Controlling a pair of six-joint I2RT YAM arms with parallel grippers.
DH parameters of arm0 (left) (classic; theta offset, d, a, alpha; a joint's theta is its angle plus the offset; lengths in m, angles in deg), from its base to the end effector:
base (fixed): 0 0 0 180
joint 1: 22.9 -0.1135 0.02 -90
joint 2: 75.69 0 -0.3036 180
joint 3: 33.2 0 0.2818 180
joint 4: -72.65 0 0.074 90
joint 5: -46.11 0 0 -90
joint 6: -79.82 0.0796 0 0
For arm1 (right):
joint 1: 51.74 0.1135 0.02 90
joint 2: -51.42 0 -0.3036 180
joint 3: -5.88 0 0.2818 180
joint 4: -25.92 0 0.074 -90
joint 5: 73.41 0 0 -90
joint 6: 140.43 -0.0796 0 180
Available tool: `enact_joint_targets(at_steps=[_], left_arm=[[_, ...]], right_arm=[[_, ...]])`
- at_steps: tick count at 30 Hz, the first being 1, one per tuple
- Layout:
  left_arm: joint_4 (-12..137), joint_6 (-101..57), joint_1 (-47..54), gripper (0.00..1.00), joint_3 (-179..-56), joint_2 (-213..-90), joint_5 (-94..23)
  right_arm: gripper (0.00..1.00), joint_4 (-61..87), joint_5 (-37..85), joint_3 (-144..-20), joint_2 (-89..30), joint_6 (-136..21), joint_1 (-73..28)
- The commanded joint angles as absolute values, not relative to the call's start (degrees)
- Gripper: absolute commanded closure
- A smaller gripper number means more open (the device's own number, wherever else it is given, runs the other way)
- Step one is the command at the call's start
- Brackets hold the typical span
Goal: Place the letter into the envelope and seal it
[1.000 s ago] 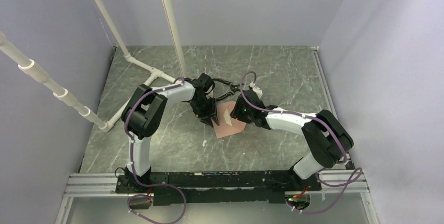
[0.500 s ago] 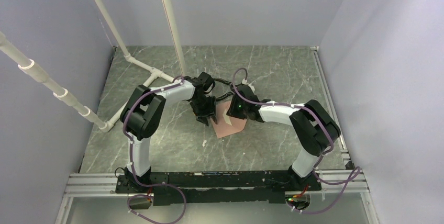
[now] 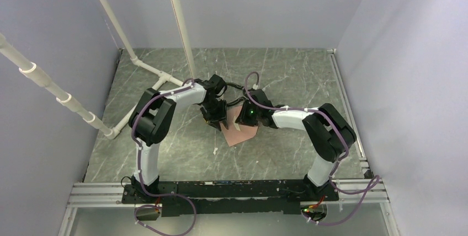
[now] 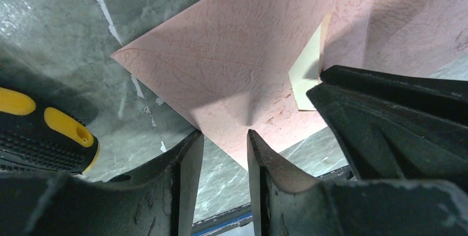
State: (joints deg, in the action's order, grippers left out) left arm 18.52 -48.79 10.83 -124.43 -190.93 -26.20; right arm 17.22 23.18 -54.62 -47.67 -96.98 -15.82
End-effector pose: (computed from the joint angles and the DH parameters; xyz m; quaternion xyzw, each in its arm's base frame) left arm 0.3506 -0.2631 0.1268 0.0260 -0.9826 0.1837 0.0079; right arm 0.3121 0.2374 0.1250 0.0653 0.9277 0.2799 0.2381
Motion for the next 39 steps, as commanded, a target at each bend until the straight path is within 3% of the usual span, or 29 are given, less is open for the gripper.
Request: enact_joint_targets(at_steps=[1, 12, 17, 24, 28, 30, 34, 39], left_arm=[[21.6, -47.5, 10.8, 0.59, -125.3, -194.0, -29.9], [22.3, -46.3, 10.8, 0.59, -124.7, -193.4, -29.2], [21.2, -45.0, 10.8, 0.56, -125.3, -191.7, -30.3], [21.2, -39.7, 10.9, 0.38, -125.9, -184.0, -27.9], [22.0, -37.8, 11.1, 0.31, -125.4, -179.0, -27.2], [22.8, -36.9, 11.3, 0.27, -124.7, -176.9, -27.4], [25.6, -36.6, 11.4, 0.17, -122.6, -172.9, -29.4], [27.7, -36.3, 11.4, 0.11, -122.0, -169.8, -31.7]], right_arm=[[0.76, 18.9, 25.3, -54.6, -48.1, -97.7, -15.7], [0.77, 16.5, 23.8, -56.5, -47.8, -95.4, -16.3], [0.70, 11.5, 20.7, -58.5, -43.8, -92.0, -18.0], [0.60, 8.4, 21.7, -57.0, -33.1, -79.7, -29.7], [0.38, 5.5, 17.6, -57.7, -31.8, -65.8, -32.7], [0.31, 5.5, 18.4, -58.2, -32.1, -58.7, -32.8], [0.30, 1.9, 23.8, -63.4, -37.3, -47.8, -33.5], [0.35, -6.5, 24.4, -70.9, -45.3, -42.0, -33.5]])
